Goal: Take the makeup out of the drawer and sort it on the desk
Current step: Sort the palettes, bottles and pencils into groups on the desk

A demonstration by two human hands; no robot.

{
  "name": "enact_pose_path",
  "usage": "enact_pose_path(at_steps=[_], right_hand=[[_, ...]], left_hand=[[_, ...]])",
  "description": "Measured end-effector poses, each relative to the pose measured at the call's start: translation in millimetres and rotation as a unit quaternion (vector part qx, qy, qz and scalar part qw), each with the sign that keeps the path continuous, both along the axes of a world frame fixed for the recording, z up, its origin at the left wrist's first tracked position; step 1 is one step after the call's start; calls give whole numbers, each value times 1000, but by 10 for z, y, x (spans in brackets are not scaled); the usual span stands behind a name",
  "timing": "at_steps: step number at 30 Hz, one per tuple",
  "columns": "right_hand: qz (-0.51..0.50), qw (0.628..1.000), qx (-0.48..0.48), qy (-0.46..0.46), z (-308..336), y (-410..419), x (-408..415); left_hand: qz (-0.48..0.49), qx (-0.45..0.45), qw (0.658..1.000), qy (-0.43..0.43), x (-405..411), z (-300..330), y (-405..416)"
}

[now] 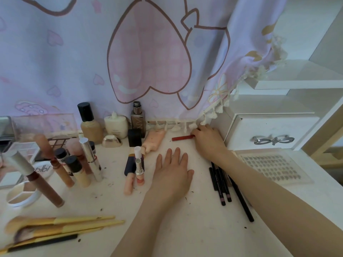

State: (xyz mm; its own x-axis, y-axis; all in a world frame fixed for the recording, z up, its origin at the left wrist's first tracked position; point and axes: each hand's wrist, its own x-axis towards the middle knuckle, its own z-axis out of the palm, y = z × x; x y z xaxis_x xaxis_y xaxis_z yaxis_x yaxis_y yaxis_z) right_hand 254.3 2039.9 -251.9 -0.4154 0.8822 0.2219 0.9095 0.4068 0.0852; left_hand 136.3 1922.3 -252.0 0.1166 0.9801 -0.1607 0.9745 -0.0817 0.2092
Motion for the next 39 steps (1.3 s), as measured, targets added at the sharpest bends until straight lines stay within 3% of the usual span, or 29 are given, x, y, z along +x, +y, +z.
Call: enact_pose_path(at_steps=[4, 8, 12, 14, 17, 19, 20, 23, 24, 26, 29, 31, 39], right_hand=[[36, 999, 3, 3, -2, -123, 54], [68, 997, -21, 29, 136, -324, 144], [106, 976, -70, 178, 368, -633, 277], [116, 967, -87, 211, 432, -742, 353], [62, 941, -103, 317, 485, -844, 518], [-4, 875, -123, 469, 487, -891, 614], [-21, 817, -152, 556, 474, -913, 643], [-2, 560, -284, 778, 408, -940, 621], [7, 529, -302, 793, 385, -946, 597], [11, 567, -299, 767, 349, -963, 532], [13, 621, -272, 735, 295, -989, 489], [21, 623, -265, 736, 274, -1000, 505], [47, 603, -268, 750, 275, -1050, 516]], left_hand=[[14, 40, 998, -40, 4, 52, -12], [89, 182, 966, -161, 19, 127, -21], [78, 224, 954, -183, 35, 155, 9], [67, 238, 951, -185, 47, 163, 15], [34, 244, 957, -153, 88, 159, 4], [15, 243, 956, -162, 126, 165, -8], [9, 242, 956, -167, 143, 171, -19], [-12, 226, 955, -190, 183, 179, -58], [-25, 220, 954, -201, 197, 176, -69], [-49, 205, 954, -213, 230, 163, -91], [-47, 189, 969, -155, 257, 136, -77], [-52, 201, 968, -142, 250, 124, -73], [-76, 203, 949, -231, 151, 131, -42]])
